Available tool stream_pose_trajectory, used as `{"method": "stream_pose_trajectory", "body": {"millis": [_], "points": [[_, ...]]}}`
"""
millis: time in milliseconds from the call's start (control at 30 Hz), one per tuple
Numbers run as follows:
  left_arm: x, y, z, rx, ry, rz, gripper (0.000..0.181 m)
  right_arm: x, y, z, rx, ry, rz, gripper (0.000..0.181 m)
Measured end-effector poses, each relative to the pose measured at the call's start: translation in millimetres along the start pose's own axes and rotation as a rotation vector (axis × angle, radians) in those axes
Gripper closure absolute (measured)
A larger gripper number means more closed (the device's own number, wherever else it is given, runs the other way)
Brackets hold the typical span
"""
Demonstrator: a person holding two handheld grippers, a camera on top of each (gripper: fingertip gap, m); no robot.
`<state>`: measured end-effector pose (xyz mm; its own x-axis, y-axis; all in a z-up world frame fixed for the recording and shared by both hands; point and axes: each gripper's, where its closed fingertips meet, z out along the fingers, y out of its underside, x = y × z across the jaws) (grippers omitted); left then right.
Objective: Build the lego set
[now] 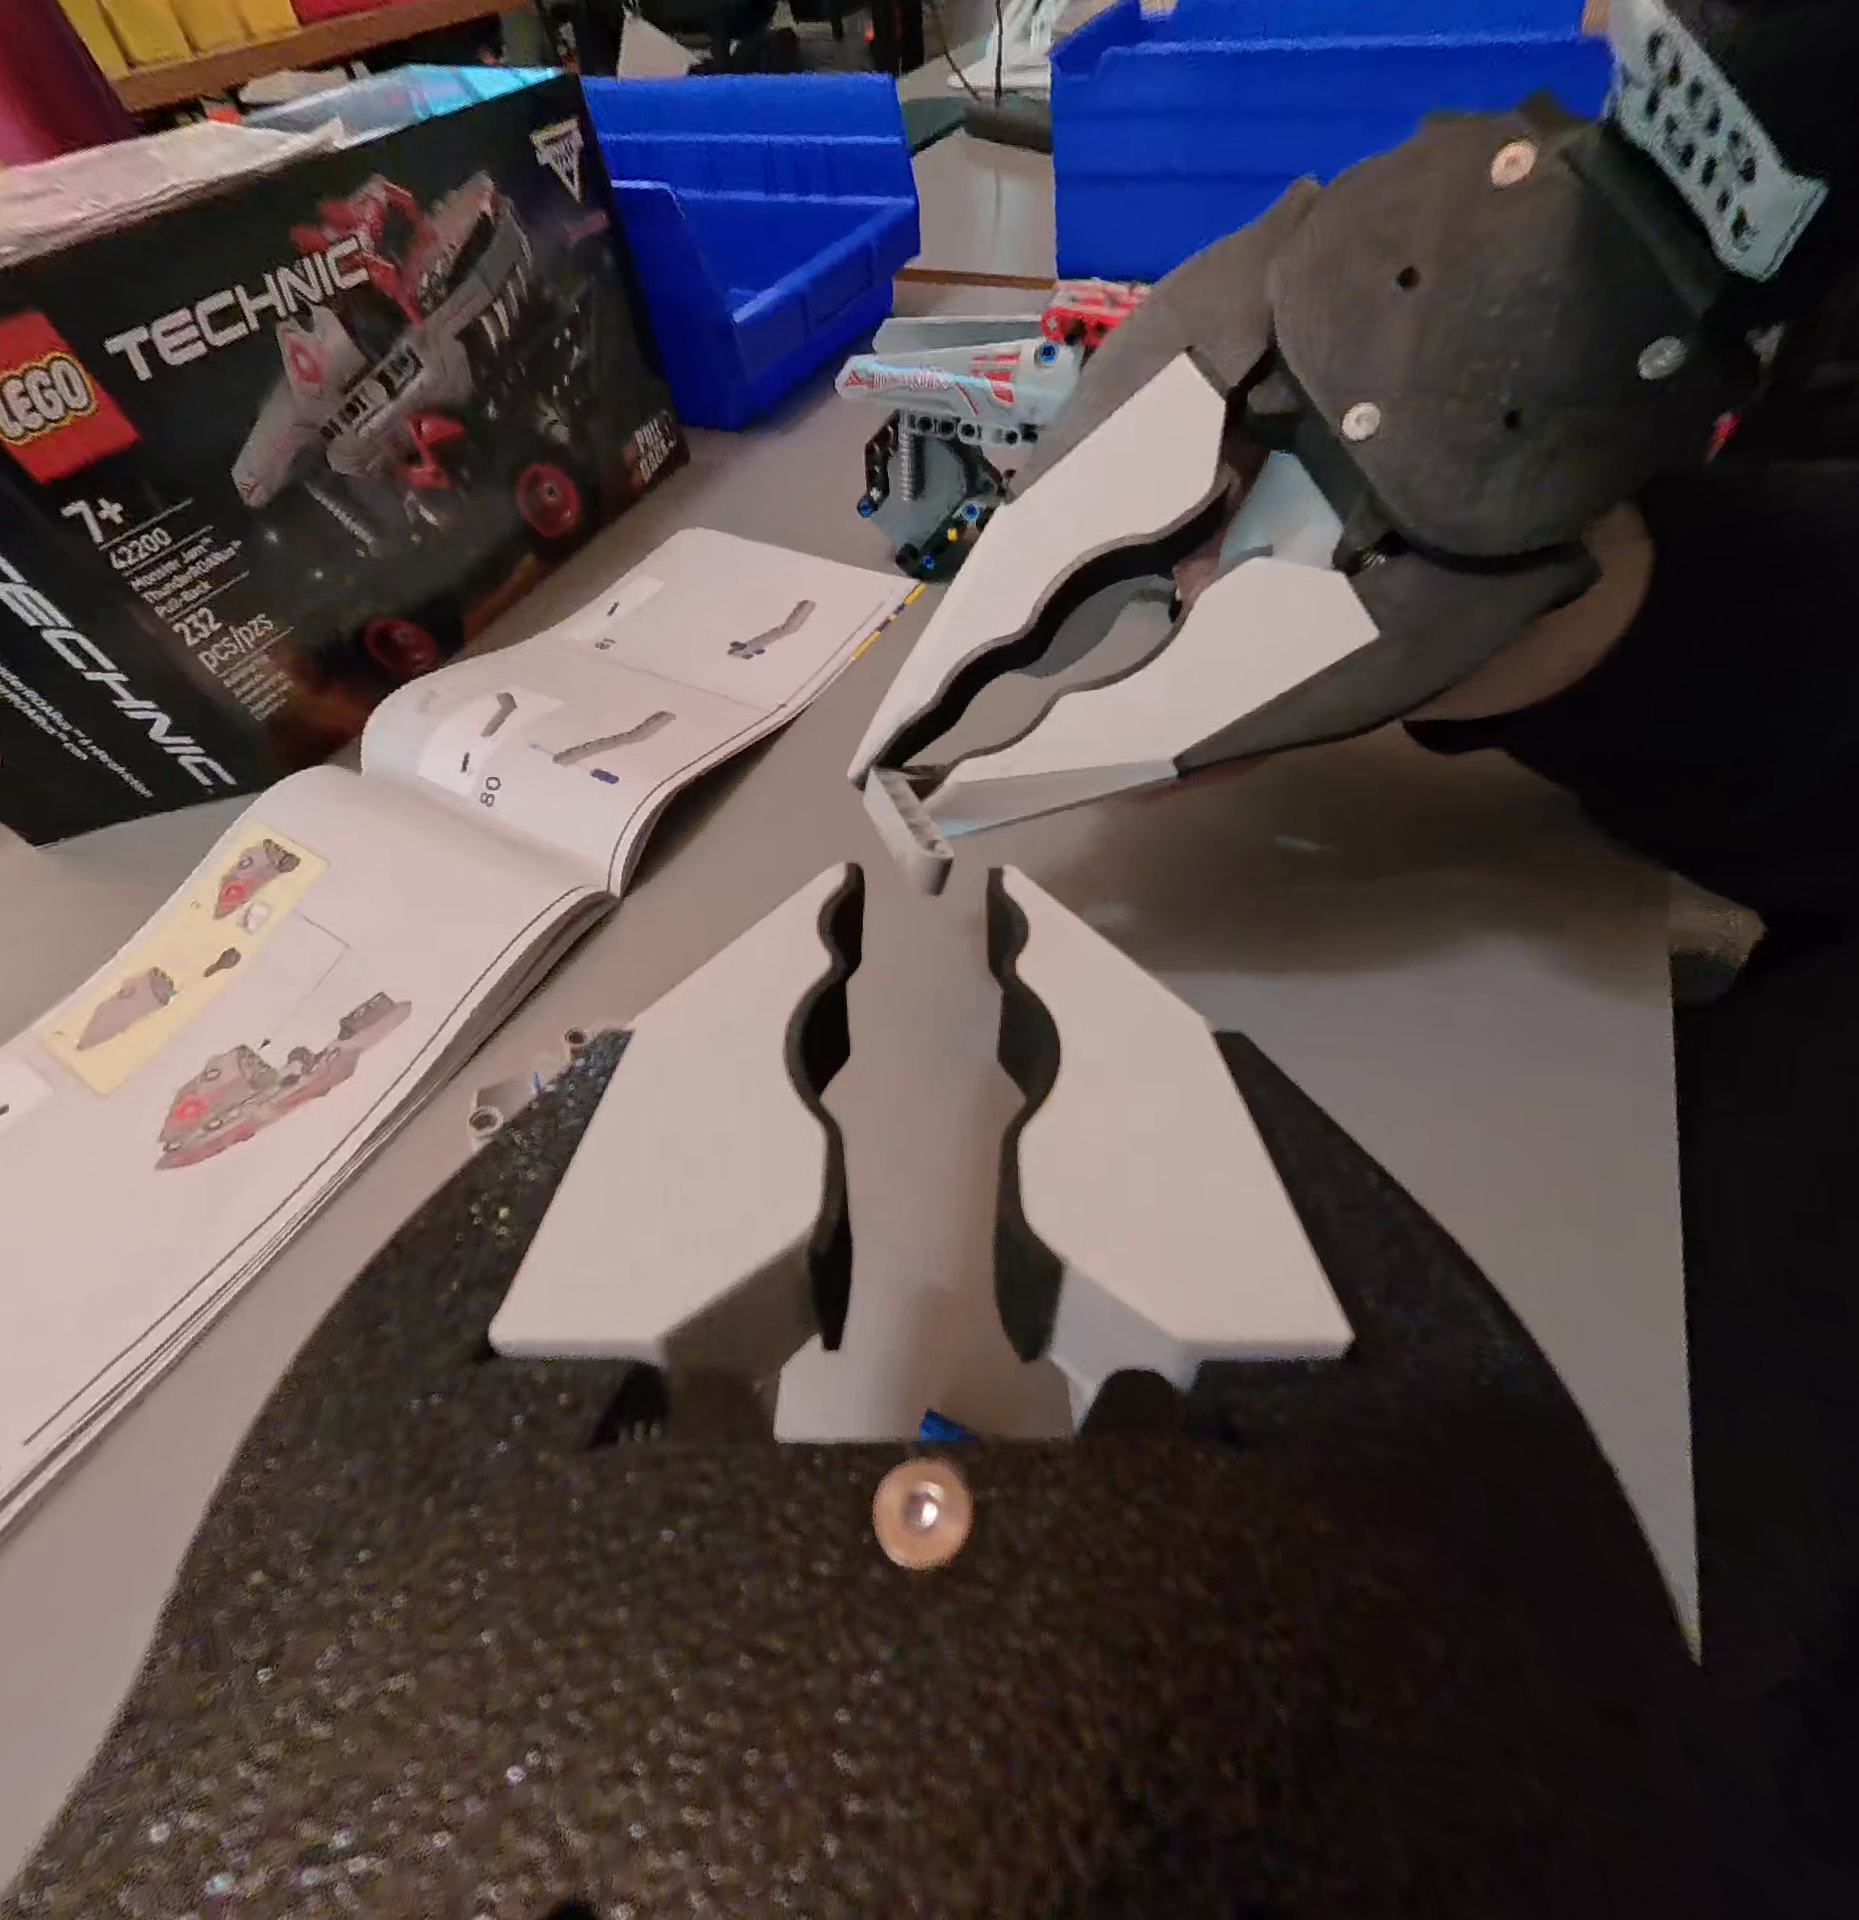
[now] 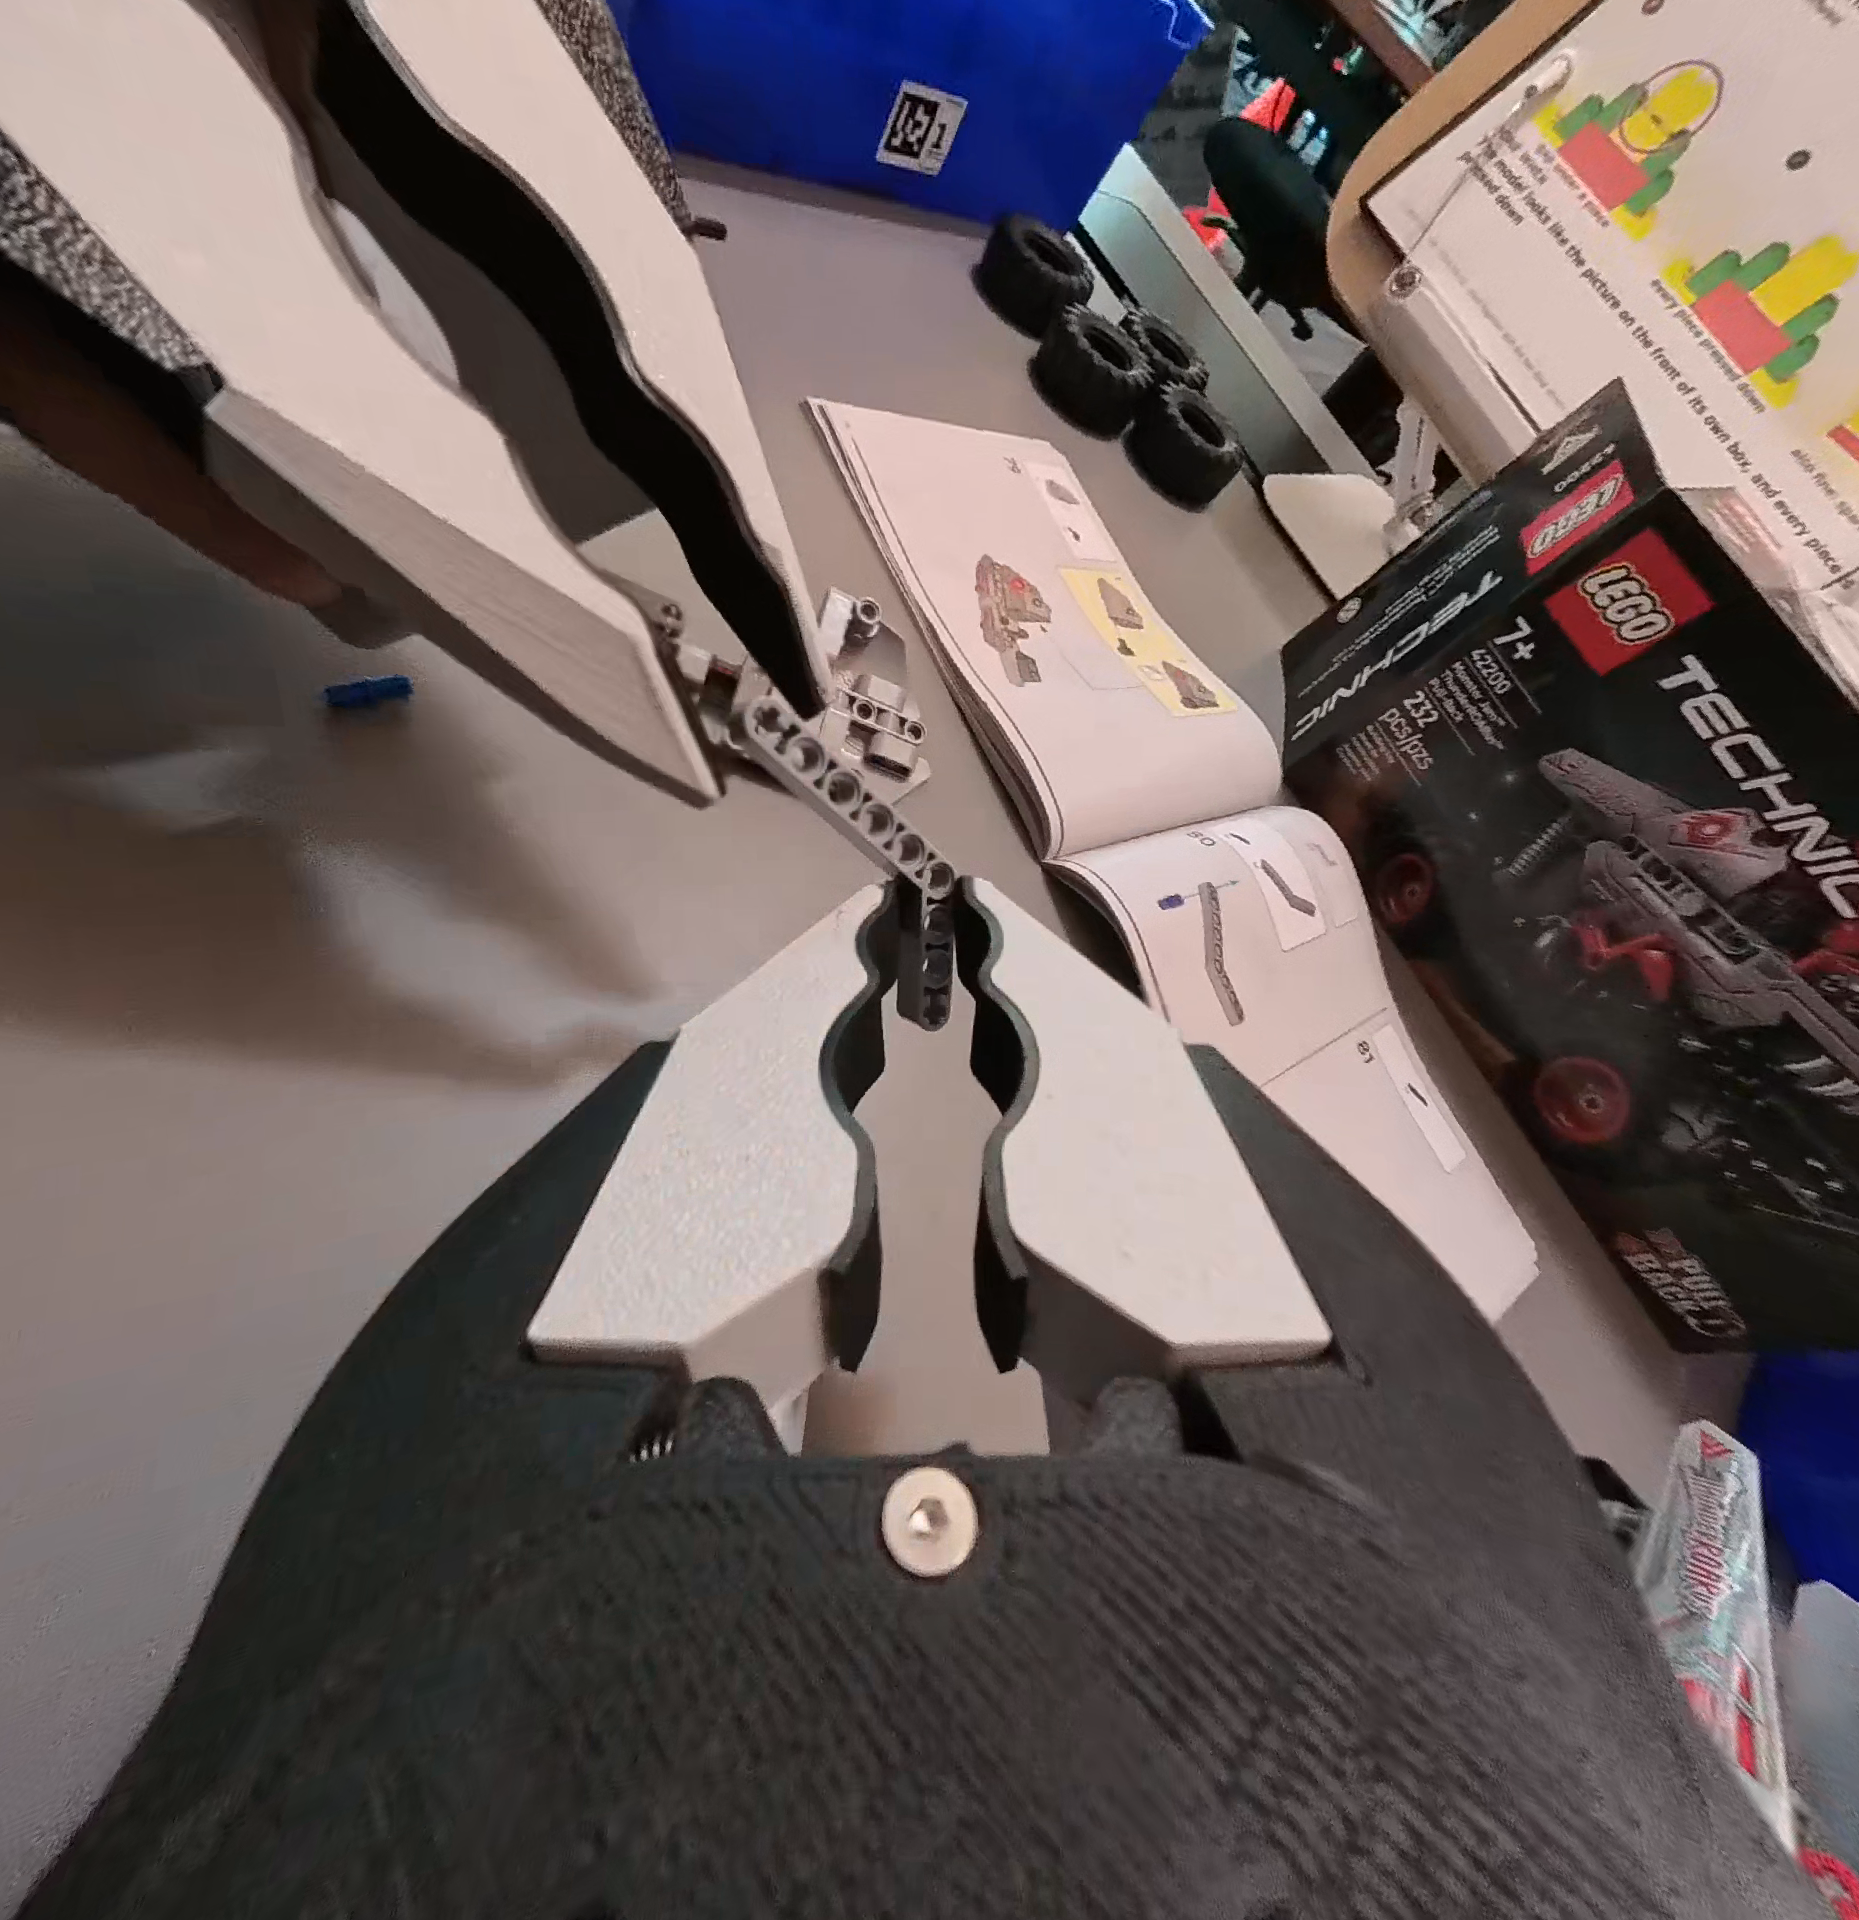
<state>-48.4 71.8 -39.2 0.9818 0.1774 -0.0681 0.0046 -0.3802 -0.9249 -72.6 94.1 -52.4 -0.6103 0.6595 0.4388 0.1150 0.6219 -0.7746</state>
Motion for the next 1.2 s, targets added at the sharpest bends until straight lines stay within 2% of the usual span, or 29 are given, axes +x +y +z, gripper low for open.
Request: {"method": "stream_pose_trajectory", "body": {"millis": [133, 267, 567, 867, 1000, 1200], "points": [[-1, -1, 0, 0.005, -0.029, 0.049, 0.173, 1, -1, 1, -0.008, 0.030, -0.021, 0.173], [-8, 3, -1, -0.022, -0.070, 0.085, 0.176, -2, 0, 3, -0.021, 0.037, -0.045, 0.173], [-13, 11, -4, 0.017, 0.008, 0.023, 0.176, -6, -7, -3, 0.104, -0.083, 0.098, 0.174], [-17, 19, -5, -0.054, -0.051, 0.125, 0.172, -11, -4, 4, 0.093, -0.093, 0.166, 0.174], [-14, 20, -5, -0.066, -0.028, 0.157, 0.177, -15, -5, 7, 0.081, -0.088, 0.127, 0.175], [-8, 18, -11, -0.019, 0.065, 0.197, 0.177, -24, -9, 1, 0.141, -0.181, 0.098, 0.172]]}}
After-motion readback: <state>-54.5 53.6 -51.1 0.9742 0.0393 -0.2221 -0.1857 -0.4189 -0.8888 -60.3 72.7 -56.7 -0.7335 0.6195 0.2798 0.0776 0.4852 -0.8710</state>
